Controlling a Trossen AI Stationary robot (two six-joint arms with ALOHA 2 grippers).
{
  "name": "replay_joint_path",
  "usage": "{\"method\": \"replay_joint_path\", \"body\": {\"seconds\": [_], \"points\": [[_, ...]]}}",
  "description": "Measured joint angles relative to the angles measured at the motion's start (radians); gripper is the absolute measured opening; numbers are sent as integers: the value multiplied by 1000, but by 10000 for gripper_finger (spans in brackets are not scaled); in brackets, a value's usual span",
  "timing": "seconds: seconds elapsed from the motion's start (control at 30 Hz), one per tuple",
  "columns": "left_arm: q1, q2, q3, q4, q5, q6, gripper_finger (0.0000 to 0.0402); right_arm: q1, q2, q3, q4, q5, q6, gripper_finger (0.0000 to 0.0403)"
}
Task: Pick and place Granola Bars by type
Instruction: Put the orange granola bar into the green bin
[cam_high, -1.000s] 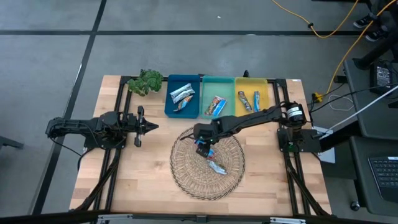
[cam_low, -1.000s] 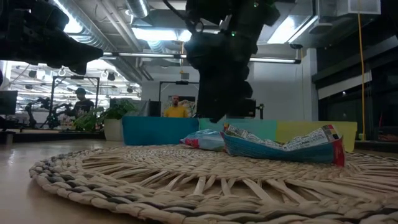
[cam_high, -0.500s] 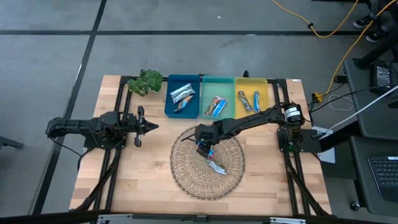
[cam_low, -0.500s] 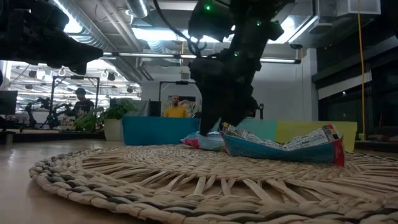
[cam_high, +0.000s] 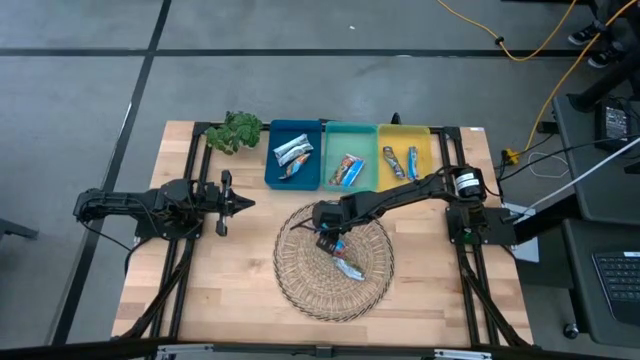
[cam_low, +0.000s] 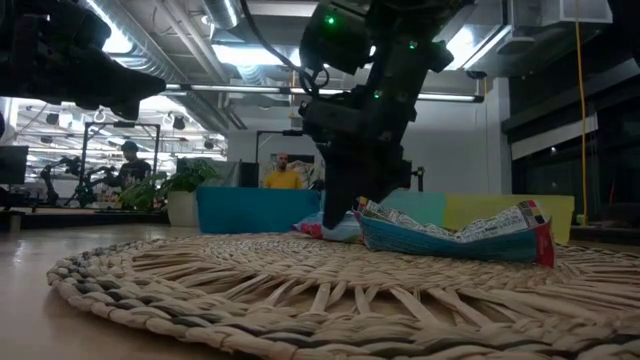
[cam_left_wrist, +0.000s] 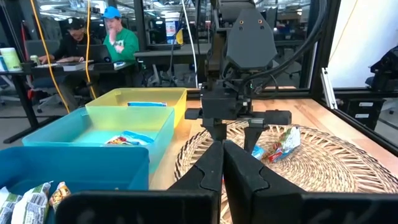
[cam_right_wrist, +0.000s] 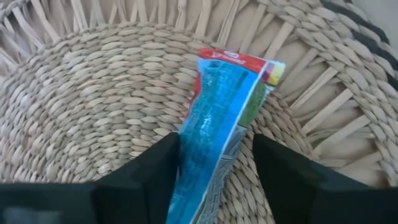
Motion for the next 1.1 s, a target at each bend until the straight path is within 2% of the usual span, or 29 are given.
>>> {"method": "replay_joint_path", "body": {"seconds": [0.43, 0.57, 0.8, 1.1], "points": [[0, 0, 0, 0, 1, 0, 4, 0, -1, 0, 0, -5, -10, 59], [0, 0, 0, 0, 1, 0, 4, 0, -6, 0, 0, -35, -23, 29], [0, 0, 0, 0, 1, 0, 4, 0, -6, 44, -51, -84, -46, 21], [0, 0, 0, 0, 2, 0, 4, 0, -6, 198, -217, -21, -142, 19]]}}
